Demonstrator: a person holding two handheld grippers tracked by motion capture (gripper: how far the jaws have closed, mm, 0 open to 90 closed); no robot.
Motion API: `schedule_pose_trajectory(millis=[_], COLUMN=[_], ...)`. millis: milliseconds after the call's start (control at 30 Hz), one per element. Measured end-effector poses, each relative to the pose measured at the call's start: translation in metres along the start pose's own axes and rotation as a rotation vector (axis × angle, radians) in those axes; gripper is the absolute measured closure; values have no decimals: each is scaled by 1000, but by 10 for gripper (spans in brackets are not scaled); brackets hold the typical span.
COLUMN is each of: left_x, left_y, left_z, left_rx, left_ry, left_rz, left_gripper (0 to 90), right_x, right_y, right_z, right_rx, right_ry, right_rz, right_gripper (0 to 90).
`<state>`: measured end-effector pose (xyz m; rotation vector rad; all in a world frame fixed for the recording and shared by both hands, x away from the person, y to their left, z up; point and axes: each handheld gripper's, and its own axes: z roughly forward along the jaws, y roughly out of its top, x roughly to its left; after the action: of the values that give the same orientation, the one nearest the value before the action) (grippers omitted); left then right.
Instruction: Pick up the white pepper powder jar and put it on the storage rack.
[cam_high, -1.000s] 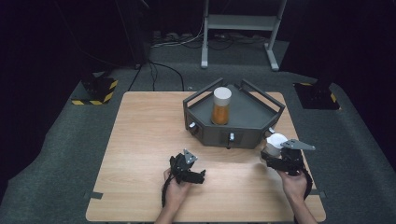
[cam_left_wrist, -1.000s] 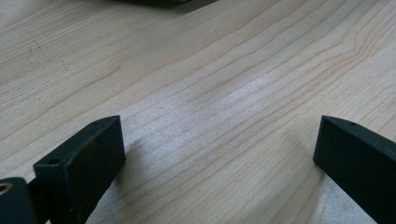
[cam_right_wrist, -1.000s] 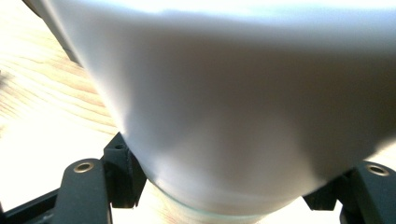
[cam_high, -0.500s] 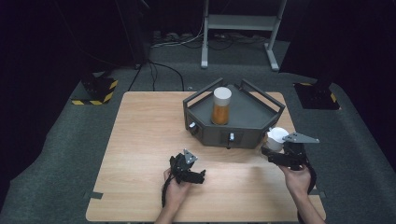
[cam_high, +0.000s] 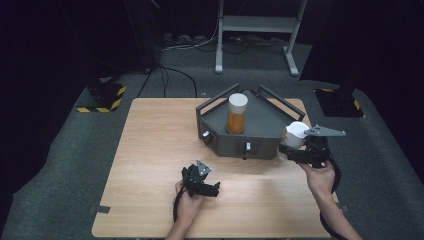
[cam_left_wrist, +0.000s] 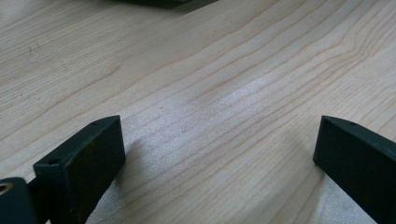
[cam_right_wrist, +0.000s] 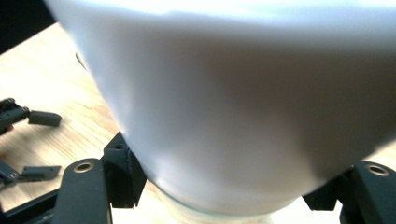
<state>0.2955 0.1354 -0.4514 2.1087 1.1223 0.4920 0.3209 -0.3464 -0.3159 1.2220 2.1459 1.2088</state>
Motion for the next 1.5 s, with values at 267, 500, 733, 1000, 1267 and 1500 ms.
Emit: schedule_pose_trajectory(millis=[267, 500, 733, 1000, 1267, 1500], left_x=[0, 0, 0, 0, 0, 0], left_y=[0, 0, 0, 0, 0, 0], left_z=[0, 0, 0, 0, 0, 0], left_rx=[0, 0, 0, 0, 0, -1], left_ry=[0, 0, 0, 0, 1, 0], left_rz=[1, 2, 1, 2, 1, -3], left_gripper=[21, 22, 22, 22, 22, 22], right_x=[-2, -4, -3, 3, 10, 15], right_y=[22, 35, 49, 61, 71, 77], right_z=[1, 4, 13, 30, 48, 60], right_rx=[-2, -9, -8, 5, 21, 32], right_ry=[8, 1, -17, -37, -71, -88], right_rz=[1, 12, 20, 16, 26, 21], right_gripper=[305, 305, 305, 305, 305, 305])
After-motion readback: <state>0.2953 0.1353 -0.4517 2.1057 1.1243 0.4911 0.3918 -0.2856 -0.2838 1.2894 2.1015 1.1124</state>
